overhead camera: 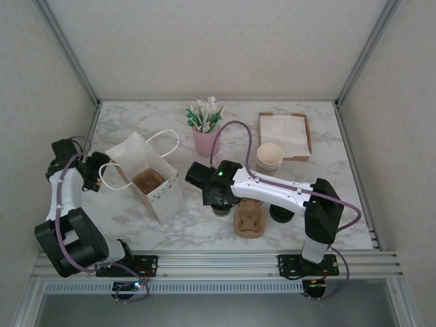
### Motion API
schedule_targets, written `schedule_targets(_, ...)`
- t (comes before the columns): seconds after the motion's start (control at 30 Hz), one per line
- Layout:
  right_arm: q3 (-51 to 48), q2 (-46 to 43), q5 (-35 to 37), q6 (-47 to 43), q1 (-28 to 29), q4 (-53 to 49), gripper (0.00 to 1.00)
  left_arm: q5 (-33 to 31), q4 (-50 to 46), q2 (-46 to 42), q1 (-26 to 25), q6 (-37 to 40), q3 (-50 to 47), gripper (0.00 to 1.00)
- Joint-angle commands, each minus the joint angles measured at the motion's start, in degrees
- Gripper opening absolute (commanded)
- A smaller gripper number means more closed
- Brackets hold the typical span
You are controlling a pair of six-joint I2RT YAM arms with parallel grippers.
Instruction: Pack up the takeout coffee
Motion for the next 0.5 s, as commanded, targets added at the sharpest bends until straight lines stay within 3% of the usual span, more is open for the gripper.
schedule_targets(0.0,2.3,-1.0,2.1,-2.7,-0.3,-3.2,0.69,1.9,2.5,0.8,-1.2,-2.3,-1.9,0.80)
schedule_targets(0.47,9.6,-6.2,5.5,-8.5,-0.1,-8.3,0.69,3.3,13.1,-0.2,-10.6,-11.1,-12.4,0.82)
